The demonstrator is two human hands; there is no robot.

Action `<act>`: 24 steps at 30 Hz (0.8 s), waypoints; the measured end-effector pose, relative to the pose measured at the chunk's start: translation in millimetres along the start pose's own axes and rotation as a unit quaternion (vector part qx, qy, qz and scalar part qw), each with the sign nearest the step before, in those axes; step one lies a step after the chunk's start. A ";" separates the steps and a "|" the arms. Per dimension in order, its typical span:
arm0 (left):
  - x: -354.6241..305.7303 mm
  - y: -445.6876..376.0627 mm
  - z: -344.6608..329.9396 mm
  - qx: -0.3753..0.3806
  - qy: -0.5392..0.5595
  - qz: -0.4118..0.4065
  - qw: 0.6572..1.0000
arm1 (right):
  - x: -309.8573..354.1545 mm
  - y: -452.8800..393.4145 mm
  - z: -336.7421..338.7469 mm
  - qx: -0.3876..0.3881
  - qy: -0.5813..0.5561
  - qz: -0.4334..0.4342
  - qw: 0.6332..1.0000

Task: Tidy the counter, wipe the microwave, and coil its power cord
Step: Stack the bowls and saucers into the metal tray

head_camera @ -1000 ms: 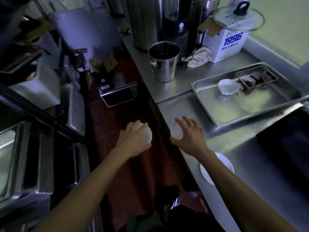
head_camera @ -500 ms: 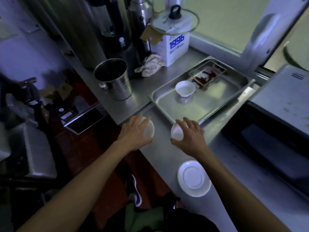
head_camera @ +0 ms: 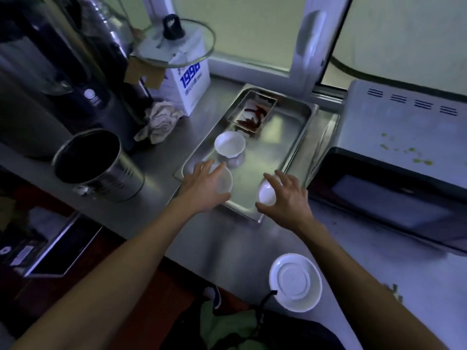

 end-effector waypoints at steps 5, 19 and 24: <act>7.6 -67.2 0.6 0.015 0.011 -0.045 0.999 | 7.8 -25.2 -5.2 0.009 0.008 -0.049 0.999; -13.0 -191.2 -17.5 0.025 0.002 -0.158 0.987 | 27.6 -72.5 -31.5 -0.048 -0.010 -0.165 0.985; -20.9 -218.6 -39.1 0.054 -0.013 -0.167 0.984 | 14.3 -82.7 -36.3 -0.047 -0.014 -0.196 0.979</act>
Point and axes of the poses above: each hand's wrist, its own y-axis away from the middle knuckle, its own z-axis out of the back of the hand, x = y × z, the point moved 7 cm from there along -y, towards the middle knuckle, and after that the axes turned 12 degrees about z, right-handed, at the moved point
